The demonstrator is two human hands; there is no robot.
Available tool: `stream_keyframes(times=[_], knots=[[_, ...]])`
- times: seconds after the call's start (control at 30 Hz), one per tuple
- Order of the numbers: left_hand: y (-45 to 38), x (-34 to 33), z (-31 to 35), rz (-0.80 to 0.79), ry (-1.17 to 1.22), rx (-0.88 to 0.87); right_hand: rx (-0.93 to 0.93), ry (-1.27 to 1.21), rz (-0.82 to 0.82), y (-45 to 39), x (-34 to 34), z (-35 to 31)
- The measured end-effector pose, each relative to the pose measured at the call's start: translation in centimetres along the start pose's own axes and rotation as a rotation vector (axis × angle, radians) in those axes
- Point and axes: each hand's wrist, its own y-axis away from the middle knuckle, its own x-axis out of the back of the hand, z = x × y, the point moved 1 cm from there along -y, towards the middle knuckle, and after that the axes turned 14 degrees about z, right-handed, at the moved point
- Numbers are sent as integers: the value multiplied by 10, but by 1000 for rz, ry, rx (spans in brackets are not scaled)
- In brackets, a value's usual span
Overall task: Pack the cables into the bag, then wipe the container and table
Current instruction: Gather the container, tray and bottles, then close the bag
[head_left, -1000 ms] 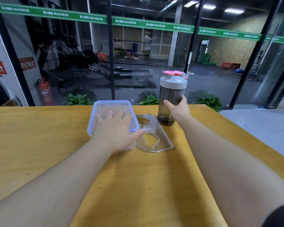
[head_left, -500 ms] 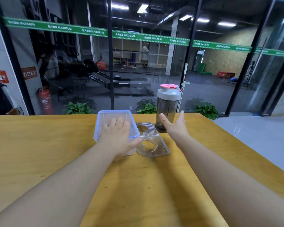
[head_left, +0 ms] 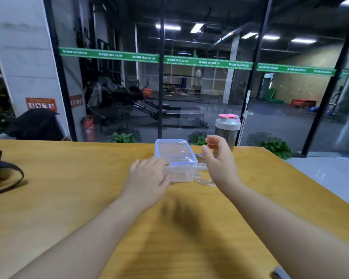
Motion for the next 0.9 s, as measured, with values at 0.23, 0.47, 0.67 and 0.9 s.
stream_keyframes(times=[0.23,0.47,0.67,0.9], knots=[[51,68,-46,140,109,54,75,-120,2,70,-24,-47],[110,136,-79,268,125,60,112,-121,-255,143,-65,-109],[169,184,-109,537,48,201,-75,-233,-552,210,-87,-164],[220,203,-147,756,-86,391,-154,-272,-826,275,-116,-208]])
